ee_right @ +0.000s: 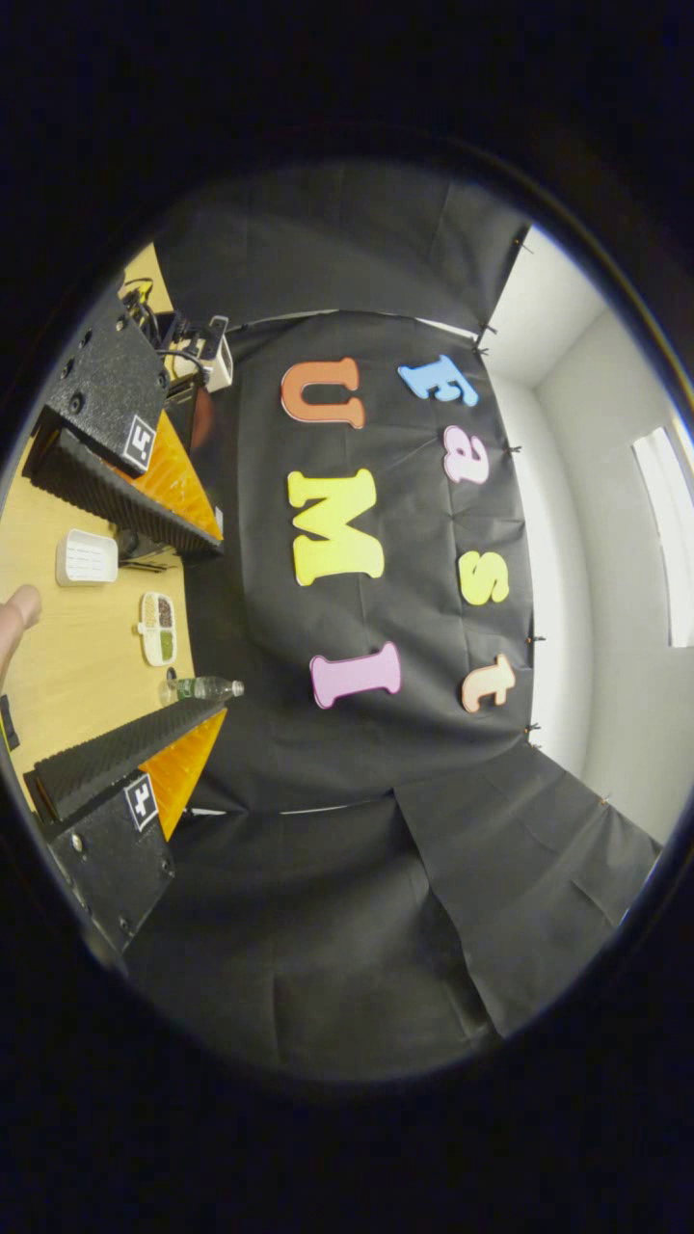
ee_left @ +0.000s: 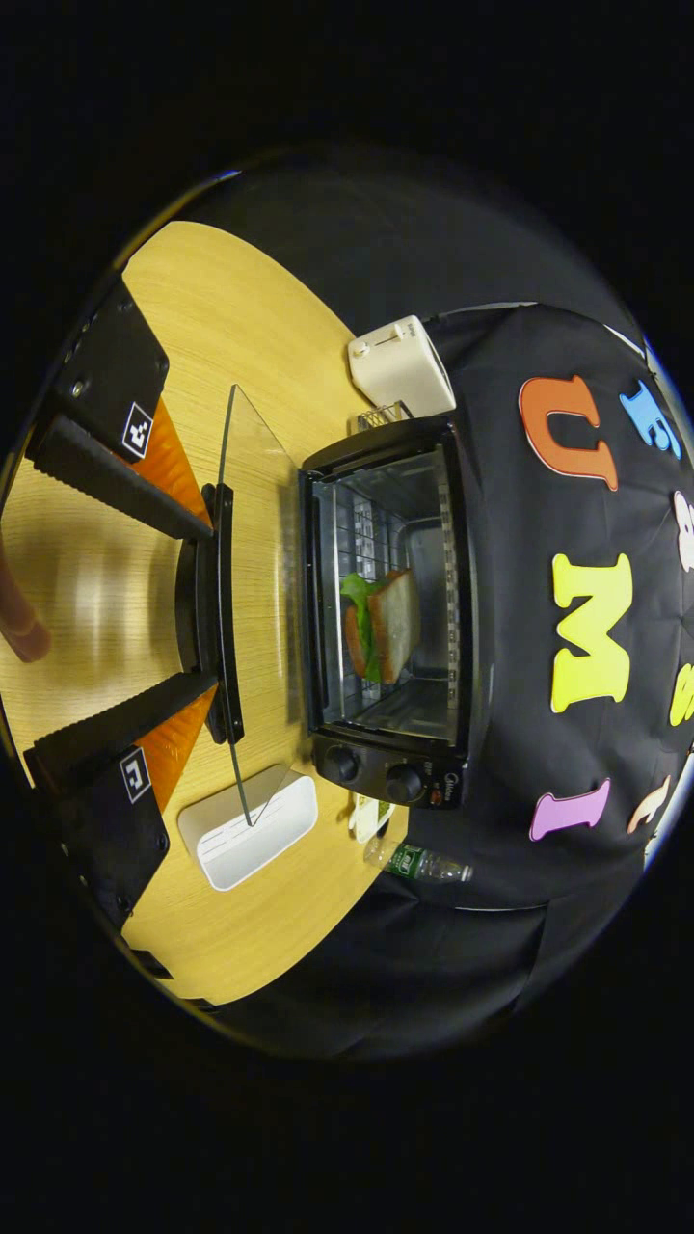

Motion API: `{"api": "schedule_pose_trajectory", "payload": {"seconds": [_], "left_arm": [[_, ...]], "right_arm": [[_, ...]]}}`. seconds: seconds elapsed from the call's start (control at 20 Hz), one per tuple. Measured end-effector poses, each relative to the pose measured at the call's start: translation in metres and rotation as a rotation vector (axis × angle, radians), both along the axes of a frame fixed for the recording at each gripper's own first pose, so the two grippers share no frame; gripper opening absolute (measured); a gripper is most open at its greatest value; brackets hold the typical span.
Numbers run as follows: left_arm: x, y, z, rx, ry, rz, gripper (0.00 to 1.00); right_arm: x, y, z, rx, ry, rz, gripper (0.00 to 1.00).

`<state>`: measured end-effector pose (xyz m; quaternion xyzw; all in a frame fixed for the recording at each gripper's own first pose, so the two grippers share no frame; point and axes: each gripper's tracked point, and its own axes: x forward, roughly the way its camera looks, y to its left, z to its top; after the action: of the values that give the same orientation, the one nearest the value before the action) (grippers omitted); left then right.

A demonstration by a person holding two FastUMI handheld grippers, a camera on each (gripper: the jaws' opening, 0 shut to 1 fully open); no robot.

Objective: Open the electric oven with the left hand, put the food in, and close the electric oven.

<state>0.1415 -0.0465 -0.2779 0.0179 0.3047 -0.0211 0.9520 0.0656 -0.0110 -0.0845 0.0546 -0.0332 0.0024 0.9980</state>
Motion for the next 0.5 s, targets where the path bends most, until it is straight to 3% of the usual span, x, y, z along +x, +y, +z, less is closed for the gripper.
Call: {"api": "schedule_pose_trajectory", "payload": {"seconds": [0.5], "left_arm": [[0.052, 0.002, 0.057, -0.032, -0.149, 0.004, 0.94]], "right_arm": [[0.002, -0.002, -0.003, 0.005, 0.008, -0.001, 0.95]]}}
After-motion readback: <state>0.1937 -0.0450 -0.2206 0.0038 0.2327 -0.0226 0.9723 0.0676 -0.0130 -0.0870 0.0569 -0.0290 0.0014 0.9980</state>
